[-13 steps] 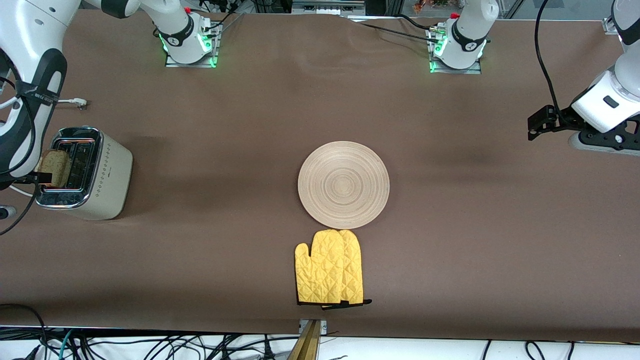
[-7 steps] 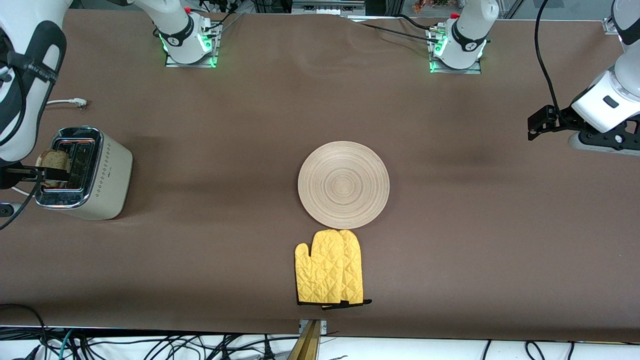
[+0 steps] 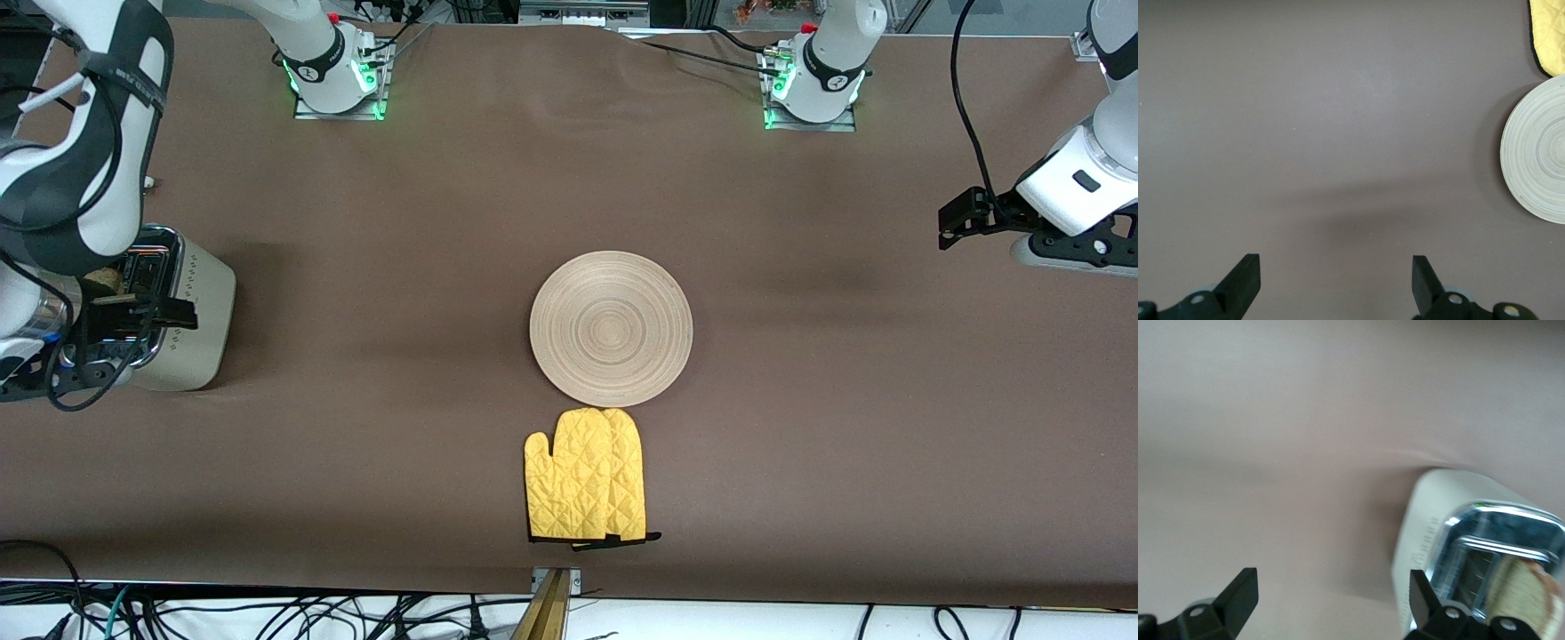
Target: Move plate and put bread in toaster
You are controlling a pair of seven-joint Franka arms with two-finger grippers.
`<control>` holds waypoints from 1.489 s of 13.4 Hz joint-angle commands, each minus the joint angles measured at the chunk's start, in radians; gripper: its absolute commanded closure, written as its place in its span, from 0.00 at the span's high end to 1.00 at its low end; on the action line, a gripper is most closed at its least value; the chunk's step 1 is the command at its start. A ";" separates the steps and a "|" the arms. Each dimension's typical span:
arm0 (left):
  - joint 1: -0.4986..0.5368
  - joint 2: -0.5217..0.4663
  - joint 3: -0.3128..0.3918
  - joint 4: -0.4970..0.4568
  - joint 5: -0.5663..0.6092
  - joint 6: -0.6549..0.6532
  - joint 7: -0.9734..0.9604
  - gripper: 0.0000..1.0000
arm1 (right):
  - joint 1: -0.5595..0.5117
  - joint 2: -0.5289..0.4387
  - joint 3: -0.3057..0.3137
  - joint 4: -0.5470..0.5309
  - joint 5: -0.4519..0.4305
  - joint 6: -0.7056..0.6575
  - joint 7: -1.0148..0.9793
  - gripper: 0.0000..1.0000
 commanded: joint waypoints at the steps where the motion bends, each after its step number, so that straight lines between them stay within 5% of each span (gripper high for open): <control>1: -0.005 0.005 -0.002 0.026 0.027 -0.022 -0.015 1.00 | -0.172 -0.166 0.288 -0.081 -0.081 0.023 0.011 1.00; 6: -0.004 0.005 -0.002 0.026 0.024 -0.022 -0.015 1.00 | -0.319 -0.257 0.580 -0.107 -0.403 0.151 0.018 1.00; 9: -0.005 0.005 -0.002 0.026 0.022 -0.020 -0.015 1.00 | -0.416 -0.352 0.698 -0.211 -0.444 0.225 0.018 1.00; 16: -0.004 0.007 0.000 0.026 0.018 -0.020 -0.015 1.00 | -0.563 -0.509 0.843 -0.365 -0.430 0.215 0.243 1.00; 20: -0.004 0.007 0.000 0.026 0.018 -0.020 -0.015 1.00 | -0.582 -0.523 0.843 -0.394 -0.427 0.219 0.361 1.00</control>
